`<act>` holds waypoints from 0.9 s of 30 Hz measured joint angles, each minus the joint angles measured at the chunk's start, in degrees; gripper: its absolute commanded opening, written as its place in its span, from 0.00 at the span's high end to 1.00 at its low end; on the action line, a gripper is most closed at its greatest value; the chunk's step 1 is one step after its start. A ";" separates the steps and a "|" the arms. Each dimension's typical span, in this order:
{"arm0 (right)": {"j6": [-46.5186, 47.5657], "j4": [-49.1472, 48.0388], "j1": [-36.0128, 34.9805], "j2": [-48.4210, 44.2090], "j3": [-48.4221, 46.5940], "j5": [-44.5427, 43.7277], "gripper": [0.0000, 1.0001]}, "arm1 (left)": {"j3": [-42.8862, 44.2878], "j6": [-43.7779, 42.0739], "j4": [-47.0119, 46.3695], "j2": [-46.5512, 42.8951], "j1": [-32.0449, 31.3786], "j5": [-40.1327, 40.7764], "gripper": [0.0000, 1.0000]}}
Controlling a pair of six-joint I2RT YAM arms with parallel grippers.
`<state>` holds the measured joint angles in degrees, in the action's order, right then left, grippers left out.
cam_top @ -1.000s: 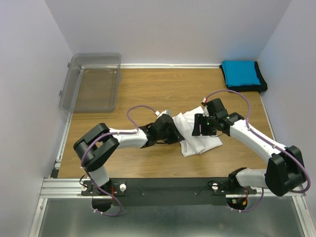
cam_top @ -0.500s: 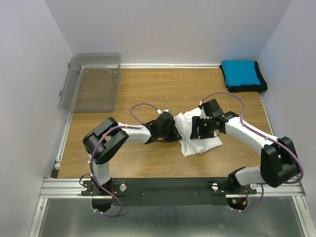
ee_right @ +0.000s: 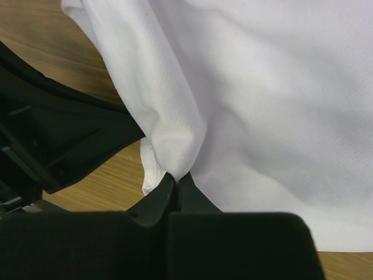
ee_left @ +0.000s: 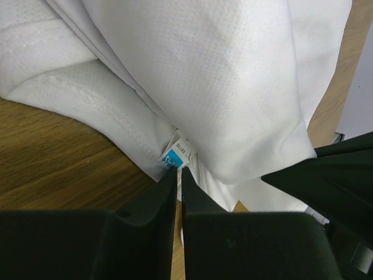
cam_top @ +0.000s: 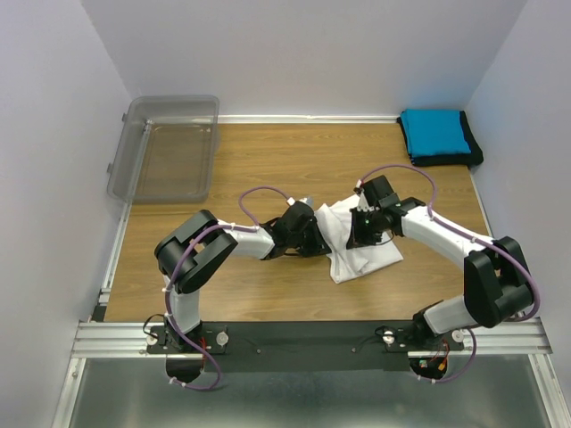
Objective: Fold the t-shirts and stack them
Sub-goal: Fold the tshirt
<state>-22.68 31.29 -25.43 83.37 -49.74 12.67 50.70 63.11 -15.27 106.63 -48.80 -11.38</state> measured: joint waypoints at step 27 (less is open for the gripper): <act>-4.33 -3.34 -0.02 -0.24 0.79 6.73 0.59 | -0.79 0.66 -1.22 -0.26 -0.39 -0.57 0.77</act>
<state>-27.00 27.94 -25.45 83.13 -48.95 19.40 49.91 63.77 -16.49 106.37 -49.19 -11.94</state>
